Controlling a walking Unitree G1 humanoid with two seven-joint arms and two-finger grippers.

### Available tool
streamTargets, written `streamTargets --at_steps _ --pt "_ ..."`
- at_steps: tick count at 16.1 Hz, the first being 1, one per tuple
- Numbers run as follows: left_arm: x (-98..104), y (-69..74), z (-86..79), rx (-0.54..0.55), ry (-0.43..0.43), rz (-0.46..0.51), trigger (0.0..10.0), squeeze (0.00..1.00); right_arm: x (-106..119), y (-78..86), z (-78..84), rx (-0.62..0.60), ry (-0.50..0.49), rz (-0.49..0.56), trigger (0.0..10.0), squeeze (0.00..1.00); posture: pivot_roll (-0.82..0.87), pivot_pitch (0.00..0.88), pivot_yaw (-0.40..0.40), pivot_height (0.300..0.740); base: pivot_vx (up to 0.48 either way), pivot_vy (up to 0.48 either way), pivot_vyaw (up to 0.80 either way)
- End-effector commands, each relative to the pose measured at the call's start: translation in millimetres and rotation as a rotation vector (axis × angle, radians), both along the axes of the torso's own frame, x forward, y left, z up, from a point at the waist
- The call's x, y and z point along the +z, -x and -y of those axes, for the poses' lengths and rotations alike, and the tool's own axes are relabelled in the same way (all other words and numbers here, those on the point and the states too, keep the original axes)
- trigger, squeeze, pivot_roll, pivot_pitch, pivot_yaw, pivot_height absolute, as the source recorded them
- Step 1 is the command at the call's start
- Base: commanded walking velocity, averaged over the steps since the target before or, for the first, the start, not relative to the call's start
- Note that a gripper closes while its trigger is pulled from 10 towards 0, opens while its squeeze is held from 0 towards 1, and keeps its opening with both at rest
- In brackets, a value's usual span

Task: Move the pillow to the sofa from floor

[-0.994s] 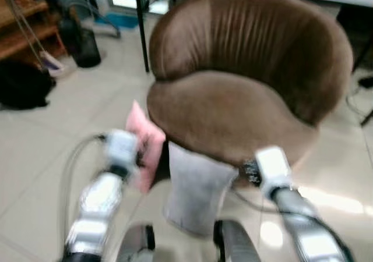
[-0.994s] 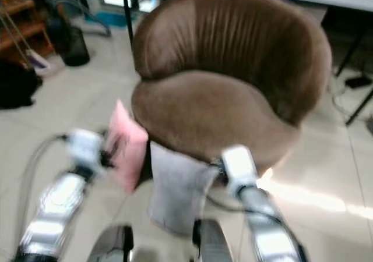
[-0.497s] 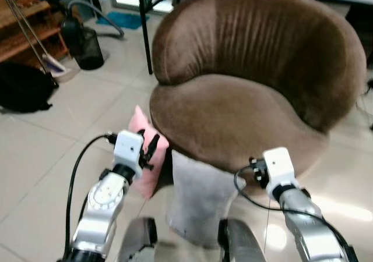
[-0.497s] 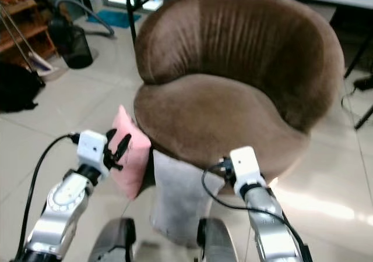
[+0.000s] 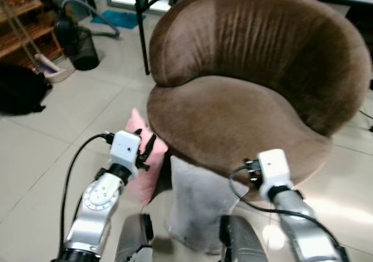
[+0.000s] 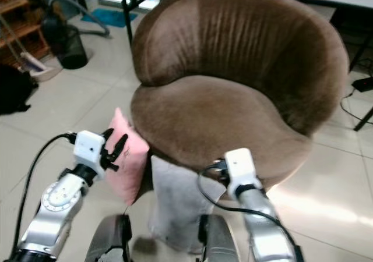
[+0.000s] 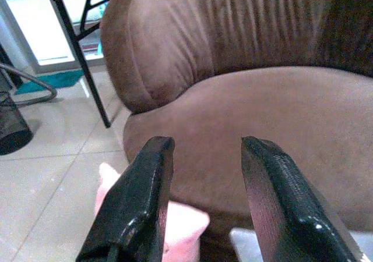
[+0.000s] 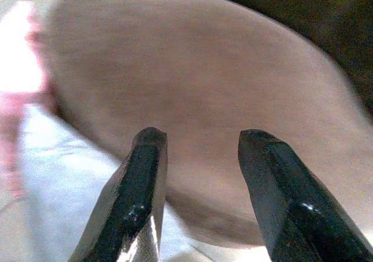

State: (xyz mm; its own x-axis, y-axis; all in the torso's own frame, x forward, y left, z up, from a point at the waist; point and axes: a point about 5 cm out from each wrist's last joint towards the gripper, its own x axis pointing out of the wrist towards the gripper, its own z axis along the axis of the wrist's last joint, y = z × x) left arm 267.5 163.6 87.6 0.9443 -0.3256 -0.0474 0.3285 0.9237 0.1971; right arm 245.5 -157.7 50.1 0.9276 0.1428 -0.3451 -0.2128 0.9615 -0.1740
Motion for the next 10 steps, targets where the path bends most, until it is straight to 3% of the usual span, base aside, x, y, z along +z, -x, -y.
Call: streamTargets --at_steps 1,5,7,8,10 --pt "-6 5.3 1.0 -0.029 -0.018 -0.017 10.0 0.0 -5 1.1 3.0 -0.016 -0.006 -0.017 10.0 0.0 -0.03 0.02 0.01 0.542 0.0 0.0 0.0" --pt "-6 12.4 2.0 -0.077 -0.037 -0.005 10.0 0.0 -18 1.8 0.2 -0.023 -0.018 -0.072 10.0 0.0 -0.02 0.048 0.001 0.517 0.0 0.0 0.0" --pt "-9 26.0 -1.4 -0.113 -0.036 0.001 10.0 0.0 -33 0.5 -2.5 -0.076 -0.138 -0.126 10.0 0.0 0.02 0.119 0.009 0.517 0.0 0.0 0.0" --pt "-11 33.9 -2.1 -0.148 -0.019 -0.015 10.0 0.0 -37 -5.8 -3.1 -0.104 -0.191 -0.131 10.0 1.0 0.03 0.137 0.027 0.517 0.0 0.0 0.0" --pt "-9 41.3 -4.0 -0.19 -0.002 -0.016 10.0 0.0 -36 -18.8 -3.0 -0.17 -0.262 -0.109 10.0 1.0 0.04 0.163 0.037 0.517 0.0 0.0 0.0"
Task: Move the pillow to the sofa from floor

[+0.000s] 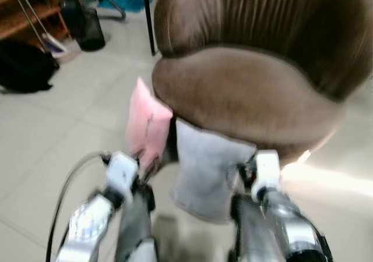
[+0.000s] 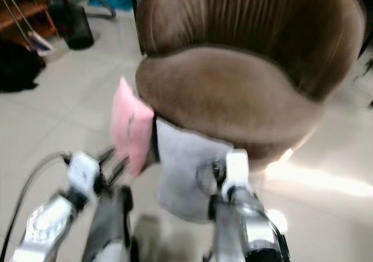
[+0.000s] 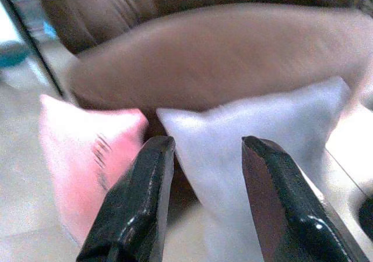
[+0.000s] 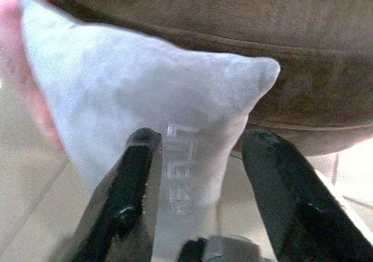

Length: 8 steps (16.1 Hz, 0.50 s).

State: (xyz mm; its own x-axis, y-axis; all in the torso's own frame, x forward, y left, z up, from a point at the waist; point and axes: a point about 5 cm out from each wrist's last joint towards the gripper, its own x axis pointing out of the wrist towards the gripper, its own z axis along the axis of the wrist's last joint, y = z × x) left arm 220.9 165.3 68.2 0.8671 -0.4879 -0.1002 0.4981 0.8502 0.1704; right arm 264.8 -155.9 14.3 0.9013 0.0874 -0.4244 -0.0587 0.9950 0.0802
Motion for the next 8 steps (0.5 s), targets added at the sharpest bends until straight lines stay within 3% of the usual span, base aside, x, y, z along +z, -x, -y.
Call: streamTargets --at_steps 1,4,8 --pt "11 -3.8 -3.9 -0.022 -0.024 0.037 10.0 0.0 1 -8.3 -0.2 -0.073 -0.07 0.011 10.0 1.0 0.06 0.191 0.049 0.517 0.0 0.0 0.0" --pt "23 2.8 -5.8 -0.055 -0.045 0.07 10.0 0.0 15 -34.5 -5.6 -0.225 -0.252 0.085 10.0 1.0 0.12 0.239 0.056 0.517 0.0 0.0 0.0" --pt "46 9.1 -3.3 -0.119 -0.025 0.104 10.0 0.0 32 -53.2 -2.7 -0.34 -0.358 0.213 10.0 1.0 0.17 0.266 0.072 0.517 0.0 0.0 0.0"
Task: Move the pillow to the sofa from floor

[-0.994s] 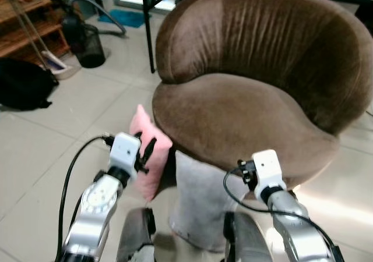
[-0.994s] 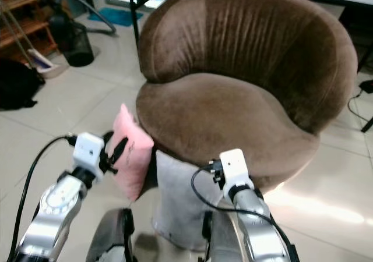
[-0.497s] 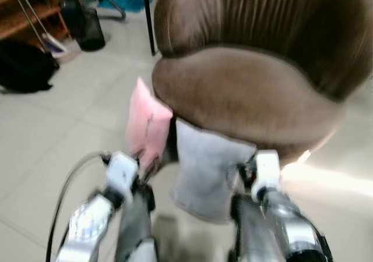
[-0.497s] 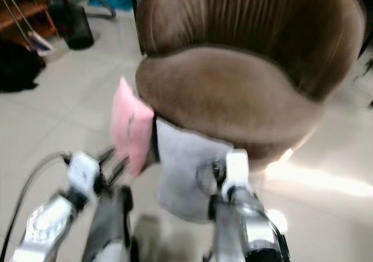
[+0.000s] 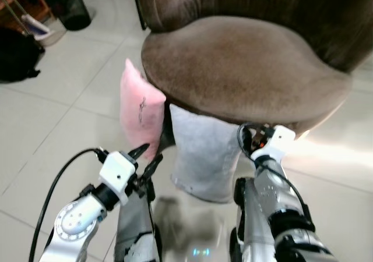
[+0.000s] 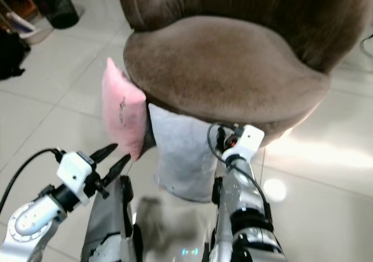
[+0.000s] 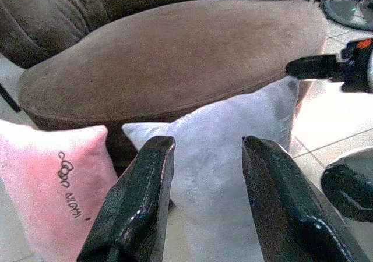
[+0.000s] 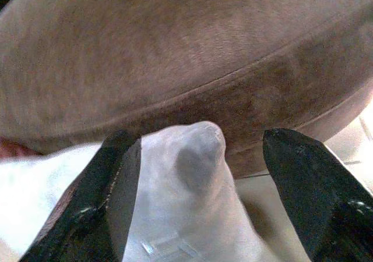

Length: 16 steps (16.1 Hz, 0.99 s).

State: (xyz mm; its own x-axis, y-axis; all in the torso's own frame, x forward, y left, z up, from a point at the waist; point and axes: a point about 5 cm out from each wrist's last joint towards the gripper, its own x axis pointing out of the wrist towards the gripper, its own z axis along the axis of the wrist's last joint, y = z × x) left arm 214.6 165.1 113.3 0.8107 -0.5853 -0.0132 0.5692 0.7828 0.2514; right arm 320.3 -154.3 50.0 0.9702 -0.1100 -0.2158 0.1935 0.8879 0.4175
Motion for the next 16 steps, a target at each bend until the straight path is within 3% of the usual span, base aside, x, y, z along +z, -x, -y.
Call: streamTargets --at_steps 1,5,7,8,12,16 --pt "3 5.1 -3.8 -0.019 -0.006 -0.014 10.0 0.0 -2 -0.8 -3.5 -0.01 -0.046 0.007 10.0 1.0 0.18 0.271 0.078 0.517 0.0 0.0 0.0" --pt "2 5.2 -5.8 -0.04 -0.015 -0.041 10.0 0.0 3 -9.3 -15.4 0.014 -0.126 0.044 10.0 1.0 0.2 0.277 0.092 0.517 0.0 0.0 0.0" --pt "3 5.8 -10.0 -0.047 -0.025 -0.056 10.0 0.0 5 -16.0 -22.6 0.007 -0.115 0.012 10.0 1.0 0.22 0.283 0.099 0.517 0.0 0.0 0.0" --pt "4 6.6 -12.8 -0.05 -0.033 -0.059 10.0 0.0 5 -18.1 -24.5 -0.003 -0.104 -0.015 10.0 0.0 0.24 0.286 0.103 0.517 0.0 0.0 0.0" --pt "-10 3.8 -20.2 -0.061 -0.07 -0.101 10.0 0.0 -2 -18.5 -24.1 -0.061 -0.005 -0.132 10.0 0.0 0.29 0.294 0.122 0.517 0.0 0.0 0.0" --pt "-17 3.2 -27.3 -0.07 -0.081 -0.125 10.0 0.0 1 -20.2 -28.0 -0.091 -0.113 -0.096 10.0 0.0 0.29 0.295 0.134 0.517 0.0 0.0 0.0"
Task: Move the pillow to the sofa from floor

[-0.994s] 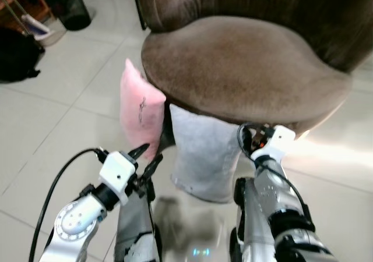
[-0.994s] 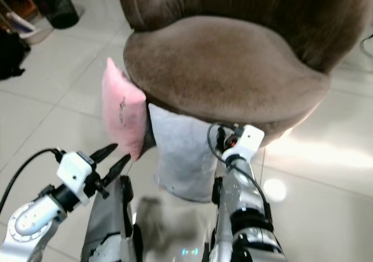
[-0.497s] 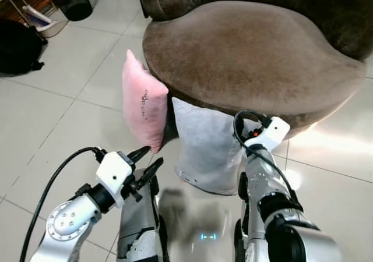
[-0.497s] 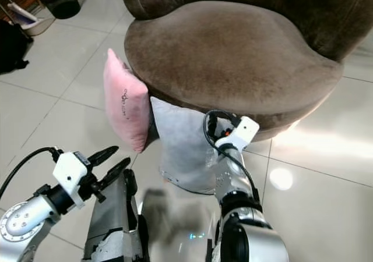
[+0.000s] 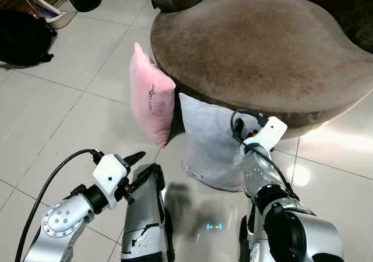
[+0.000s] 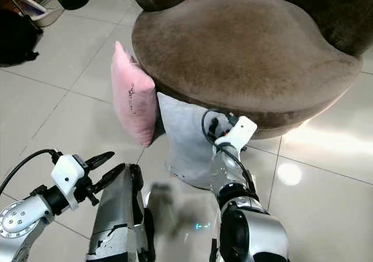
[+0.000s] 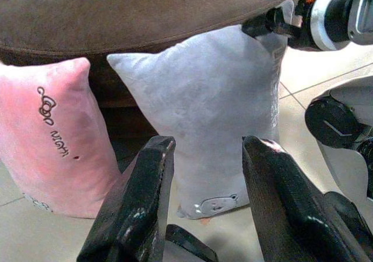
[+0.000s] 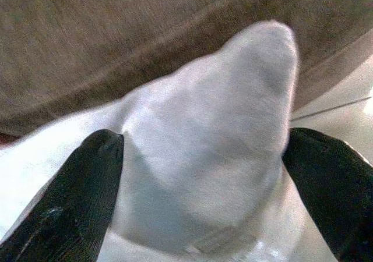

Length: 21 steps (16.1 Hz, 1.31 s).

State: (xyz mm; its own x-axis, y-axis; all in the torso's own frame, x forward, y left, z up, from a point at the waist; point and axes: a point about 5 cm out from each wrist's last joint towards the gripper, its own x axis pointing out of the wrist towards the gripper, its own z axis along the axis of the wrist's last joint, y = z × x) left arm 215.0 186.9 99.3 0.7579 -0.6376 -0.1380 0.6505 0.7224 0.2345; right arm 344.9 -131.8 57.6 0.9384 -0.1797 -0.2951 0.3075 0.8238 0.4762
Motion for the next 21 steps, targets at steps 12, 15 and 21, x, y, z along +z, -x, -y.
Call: streamTargets --at_steps 12,15,21 --pt "-2 4.1 -7.0 -0.021 -0.021 -0.008 10.0 0.0 -6 4.1 -9.3 0.047 -0.037 0.006 0.0 0.0 0.29 0.285 0.134 0.517 0.0 0.0 0.0" --pt "-3 1.3 -5.9 -0.023 -0.018 -0.008 10.0 0.0 -6 3.7 -8.1 0.047 -0.043 0.012 0.0 0.0 0.29 0.279 0.132 0.517 0.0 0.0 0.0" --pt "-7 -7.3 -2.4 -0.017 -0.023 0.007 10.0 0.0 -4 2.4 -8.3 0.059 -0.054 0.023 0.0 0.0 0.29 0.242 0.117 0.517 0.0 0.0 0.0"
